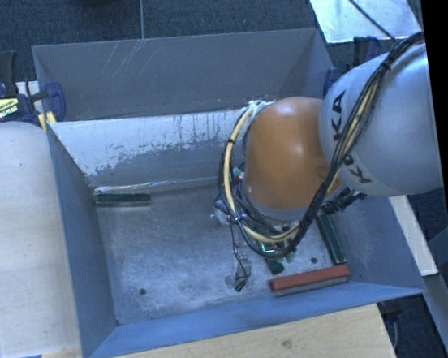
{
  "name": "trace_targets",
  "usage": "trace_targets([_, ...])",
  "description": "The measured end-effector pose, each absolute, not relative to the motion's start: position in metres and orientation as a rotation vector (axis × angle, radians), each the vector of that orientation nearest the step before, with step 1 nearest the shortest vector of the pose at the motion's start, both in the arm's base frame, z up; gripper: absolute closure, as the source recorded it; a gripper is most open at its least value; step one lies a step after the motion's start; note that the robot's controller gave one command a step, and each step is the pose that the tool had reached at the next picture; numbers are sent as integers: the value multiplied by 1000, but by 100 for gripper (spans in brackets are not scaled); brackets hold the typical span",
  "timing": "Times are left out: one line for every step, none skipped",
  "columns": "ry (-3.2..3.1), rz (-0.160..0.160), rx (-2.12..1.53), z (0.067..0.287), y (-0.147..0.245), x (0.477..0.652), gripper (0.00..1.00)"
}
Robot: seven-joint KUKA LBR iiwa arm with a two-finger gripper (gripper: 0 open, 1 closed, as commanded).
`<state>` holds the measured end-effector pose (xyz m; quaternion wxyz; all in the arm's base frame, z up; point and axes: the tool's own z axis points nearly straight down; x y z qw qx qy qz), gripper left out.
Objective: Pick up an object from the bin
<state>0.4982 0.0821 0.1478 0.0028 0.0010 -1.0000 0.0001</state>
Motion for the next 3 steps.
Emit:
trace_targets([-3140, 3, 212, 154, 33, 507, 0])
trace_targets([-3097, 2, 504, 92, -21, 502, 0])
trace_targets([-2855, 3, 1318, 70, -97, 498, 0])
